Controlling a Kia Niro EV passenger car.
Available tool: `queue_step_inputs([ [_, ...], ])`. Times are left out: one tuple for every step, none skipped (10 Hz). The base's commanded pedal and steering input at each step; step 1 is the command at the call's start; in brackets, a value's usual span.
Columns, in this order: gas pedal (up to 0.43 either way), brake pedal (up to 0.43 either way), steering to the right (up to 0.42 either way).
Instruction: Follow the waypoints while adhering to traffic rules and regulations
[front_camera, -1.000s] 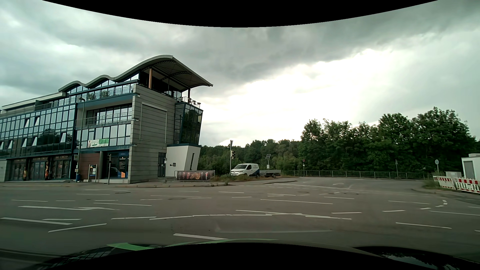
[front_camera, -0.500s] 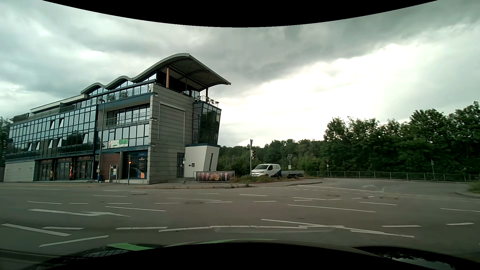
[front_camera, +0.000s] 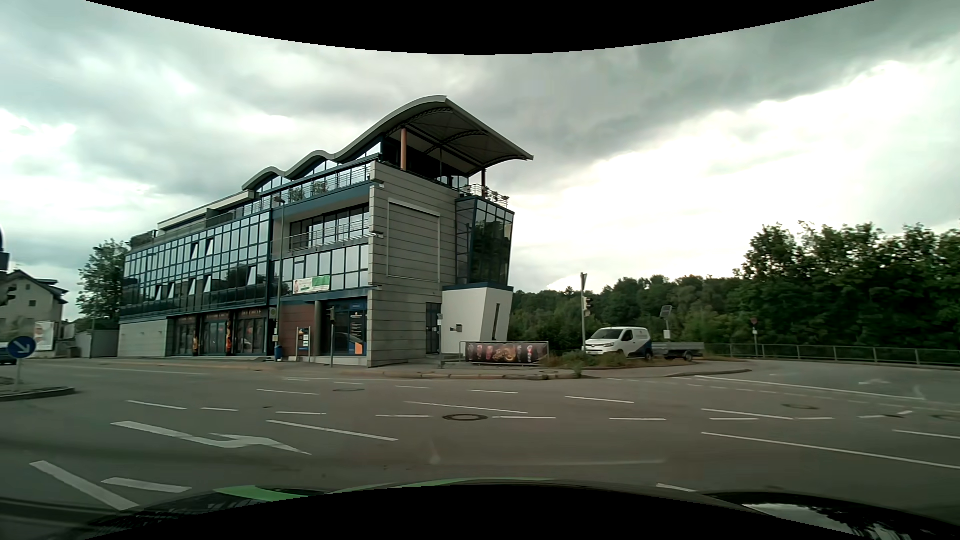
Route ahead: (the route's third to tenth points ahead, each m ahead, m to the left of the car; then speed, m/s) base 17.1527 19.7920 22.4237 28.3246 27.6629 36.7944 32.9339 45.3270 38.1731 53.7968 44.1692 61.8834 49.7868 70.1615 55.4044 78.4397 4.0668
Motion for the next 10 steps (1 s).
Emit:
queue_step_inputs([
  [0.429,0.000,-0.430],
  [0.421,0.000,-0.423],
  [0.421,0.000,-0.415],
  [0.398,0.000,-0.397],
  [0.390,0.000,-0.377],
  [0.390,0.000,-0.362],
  [0.390,0.000,-0.340],
  [0.358,0.000,-0.318],
  [0.350,0.000,-0.297],
  [0.350,0.000,-0.268],
])
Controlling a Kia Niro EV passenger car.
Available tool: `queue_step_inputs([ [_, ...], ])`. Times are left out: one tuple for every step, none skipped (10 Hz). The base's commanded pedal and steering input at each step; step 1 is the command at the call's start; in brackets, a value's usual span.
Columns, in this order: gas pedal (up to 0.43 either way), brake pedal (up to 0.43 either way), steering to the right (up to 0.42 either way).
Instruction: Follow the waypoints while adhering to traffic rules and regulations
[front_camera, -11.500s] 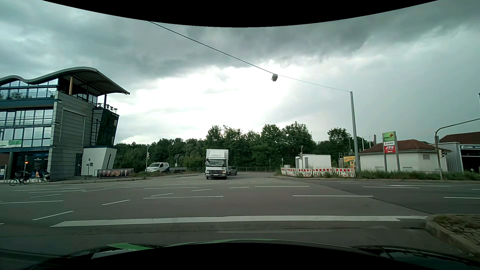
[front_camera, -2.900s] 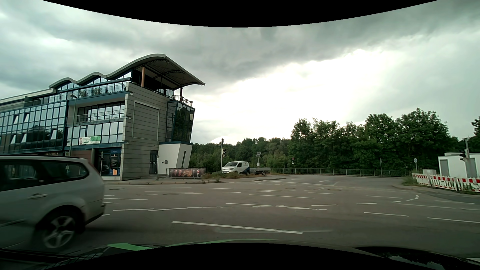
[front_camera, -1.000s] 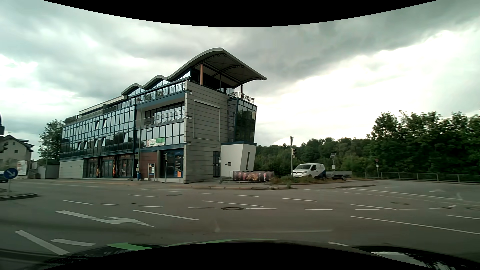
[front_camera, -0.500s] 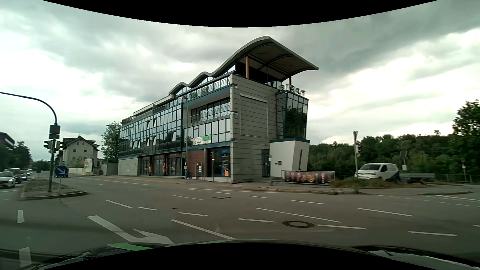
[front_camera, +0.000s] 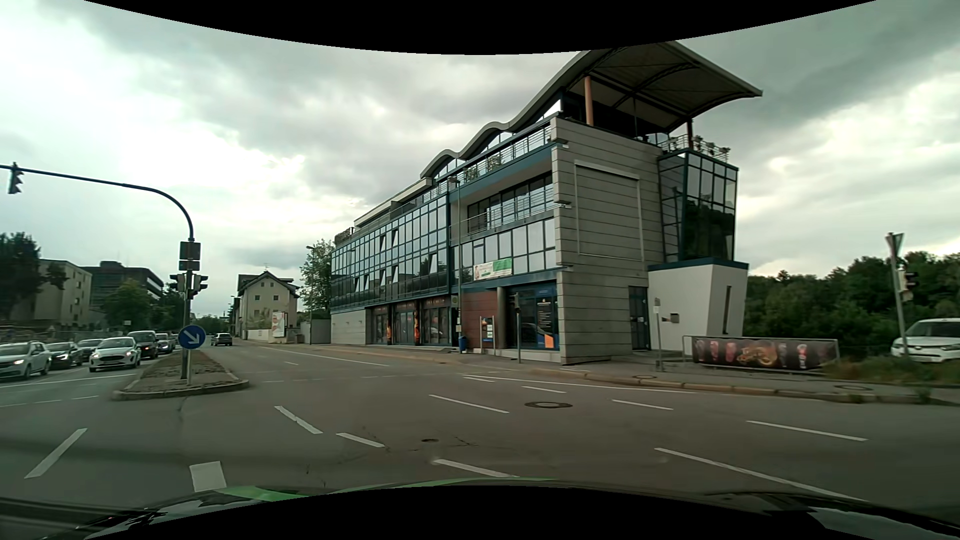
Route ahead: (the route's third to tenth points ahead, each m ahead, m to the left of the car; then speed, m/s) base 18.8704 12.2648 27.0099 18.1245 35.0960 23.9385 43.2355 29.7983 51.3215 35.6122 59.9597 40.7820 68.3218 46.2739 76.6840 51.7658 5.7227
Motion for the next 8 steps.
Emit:
queue_step_inputs([
  [0.350,0.000,-0.240],
  [0.350,0.000,-0.225],
  [0.350,0.000,-0.223],
  [0.350,0.000,-0.222],
  [0.350,0.000,-0.222],
  [0.350,0.000,-0.221],
  [0.350,0.000,-0.219],
  [0.350,0.000,-0.218],
])
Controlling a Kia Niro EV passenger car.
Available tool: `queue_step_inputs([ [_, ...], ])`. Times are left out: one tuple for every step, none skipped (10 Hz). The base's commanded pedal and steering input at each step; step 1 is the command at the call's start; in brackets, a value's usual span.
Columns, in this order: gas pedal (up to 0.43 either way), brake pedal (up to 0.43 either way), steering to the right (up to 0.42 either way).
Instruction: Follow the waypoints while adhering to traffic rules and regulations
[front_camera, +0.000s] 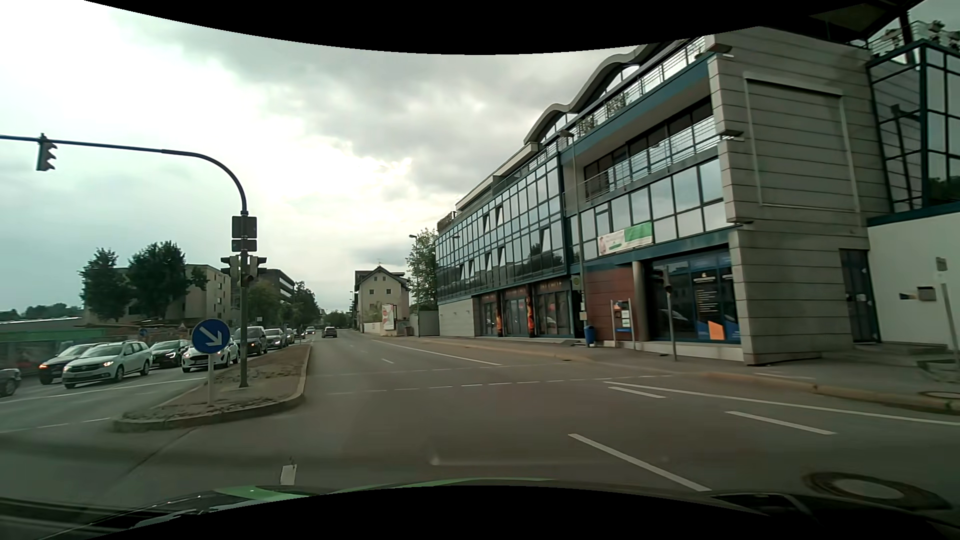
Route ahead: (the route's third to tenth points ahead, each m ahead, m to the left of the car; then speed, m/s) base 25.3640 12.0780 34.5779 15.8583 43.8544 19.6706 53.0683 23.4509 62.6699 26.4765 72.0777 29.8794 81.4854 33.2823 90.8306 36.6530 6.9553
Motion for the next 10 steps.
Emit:
queue_step_inputs([
  [0.350,0.000,-0.214],
  [0.350,0.000,-0.207],
  [0.350,0.000,-0.200],
  [0.339,0.000,-0.192],
  [0.339,0.000,-0.180],
  [0.331,0.000,-0.169],
  [0.331,0.000,-0.160],
  [0.331,0.000,-0.142],
  [0.331,0.000,-0.126],
  [0.331,0.000,-0.108],
])
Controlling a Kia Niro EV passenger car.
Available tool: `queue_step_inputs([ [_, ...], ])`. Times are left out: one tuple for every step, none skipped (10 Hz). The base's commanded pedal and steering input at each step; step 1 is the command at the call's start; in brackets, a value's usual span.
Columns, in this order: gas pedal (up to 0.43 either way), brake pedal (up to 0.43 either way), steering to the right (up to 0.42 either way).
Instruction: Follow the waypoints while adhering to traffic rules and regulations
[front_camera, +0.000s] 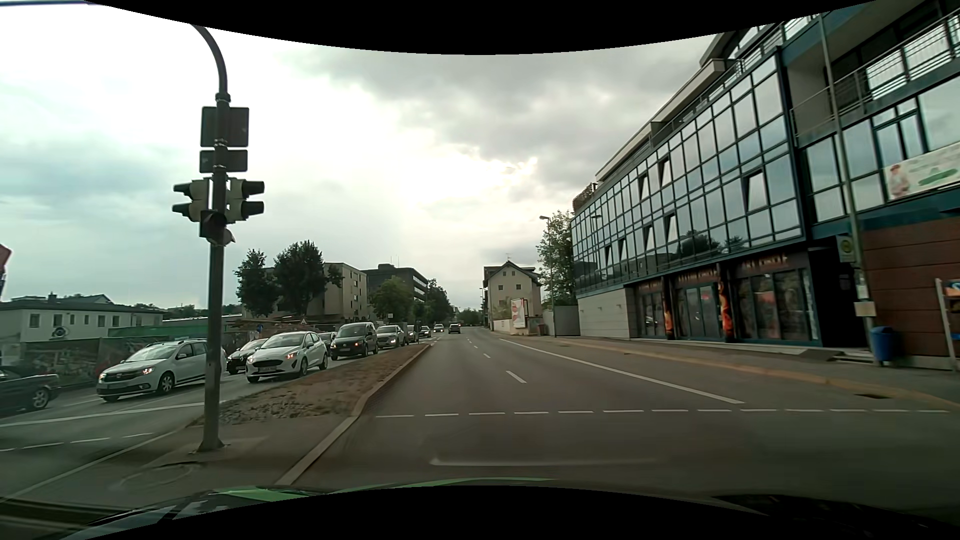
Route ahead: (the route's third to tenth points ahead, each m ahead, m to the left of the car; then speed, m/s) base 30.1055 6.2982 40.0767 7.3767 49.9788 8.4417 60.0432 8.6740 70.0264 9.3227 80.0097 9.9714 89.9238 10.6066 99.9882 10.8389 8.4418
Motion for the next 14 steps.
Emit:
queue_step_inputs([
  [0.331,0.000,-0.084],
  [0.331,0.000,-0.069],
  [0.331,0.000,-0.057],
  [0.331,0.000,-0.040],
  [0.339,0.000,-0.032],
  [0.350,0.000,-0.028],
  [0.370,0.000,-0.025],
  [0.378,0.000,-0.026],
  [0.409,0.000,-0.026],
  [0.409,0.000,-0.025],
  [0.409,0.000,-0.024],
  [0.409,0.000,-0.023],
  [0.409,0.000,-0.021],
  [0.398,0.000,-0.018],
])
